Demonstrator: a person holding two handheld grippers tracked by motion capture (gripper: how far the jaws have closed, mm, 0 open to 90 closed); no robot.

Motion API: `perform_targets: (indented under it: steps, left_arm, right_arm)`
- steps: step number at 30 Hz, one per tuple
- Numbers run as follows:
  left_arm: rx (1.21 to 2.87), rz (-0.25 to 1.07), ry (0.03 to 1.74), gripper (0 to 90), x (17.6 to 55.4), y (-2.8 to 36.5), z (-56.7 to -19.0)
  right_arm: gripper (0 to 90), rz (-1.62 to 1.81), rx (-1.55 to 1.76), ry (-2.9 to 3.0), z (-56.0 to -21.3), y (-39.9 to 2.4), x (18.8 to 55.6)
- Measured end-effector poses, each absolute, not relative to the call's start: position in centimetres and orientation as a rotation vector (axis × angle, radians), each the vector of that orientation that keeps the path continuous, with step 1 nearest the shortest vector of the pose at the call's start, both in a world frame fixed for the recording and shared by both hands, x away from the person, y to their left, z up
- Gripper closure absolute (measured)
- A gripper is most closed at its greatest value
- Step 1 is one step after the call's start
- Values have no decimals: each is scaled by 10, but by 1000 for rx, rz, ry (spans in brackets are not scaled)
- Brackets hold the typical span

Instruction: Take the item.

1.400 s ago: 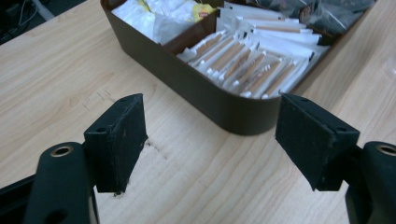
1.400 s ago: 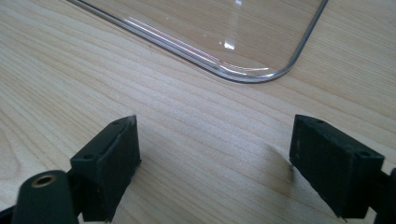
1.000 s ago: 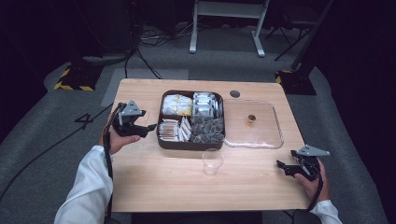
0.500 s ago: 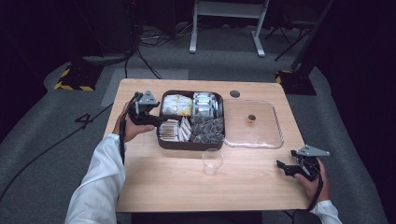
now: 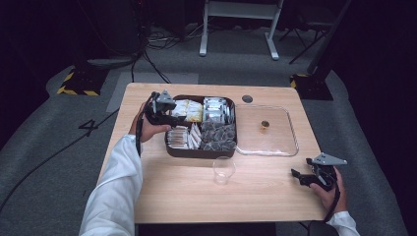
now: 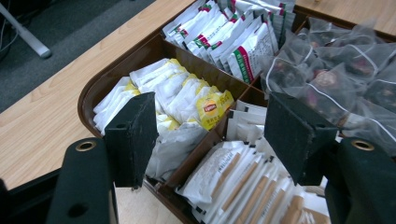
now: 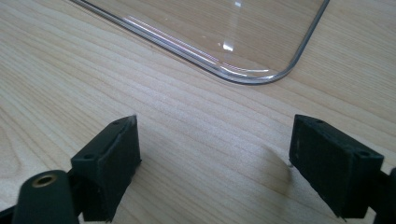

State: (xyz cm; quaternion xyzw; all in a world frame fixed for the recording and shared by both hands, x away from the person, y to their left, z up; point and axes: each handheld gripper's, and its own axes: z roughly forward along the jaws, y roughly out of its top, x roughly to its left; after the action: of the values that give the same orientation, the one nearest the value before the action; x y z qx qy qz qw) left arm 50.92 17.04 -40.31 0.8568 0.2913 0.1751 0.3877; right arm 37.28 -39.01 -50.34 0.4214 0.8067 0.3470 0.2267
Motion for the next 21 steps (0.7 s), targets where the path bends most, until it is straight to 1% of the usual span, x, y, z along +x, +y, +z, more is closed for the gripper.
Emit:
perform_targets:
  steps: [2, 11, 12, 13, 18, 20, 21]
  left_arm:
    - [2196, 421, 743, 372, 514, 167, -407]
    - [2240, 431, 792, 397, 529, 165, -420]
    - [2234, 416, 796, 408, 531, 166, -421]
    - [2227, 402, 797, 437, 533, 166, -423]
    - [2254, 402, 807, 451, 541, 167, -427]
    - [2254, 406, 814, 478, 542, 166, -429]
    - [2252, 401, 814, 511, 543, 167, -430]
  right_arm:
    - [167, 951, 1151, 2221, -503, -390, 372]
    - [168, 947, 1138, 2216, -503, -389, 371]
    - [168, 946, 1135, 2216, -503, -389, 371]
    - [168, 943, 1133, 2215, -503, -388, 371]
    - [169, 941, 1126, 2212, -503, -388, 370]
    - [170, 941, 1125, 2212, -503, -388, 370]
    - [170, 940, 1124, 2211, -503, -388, 370]
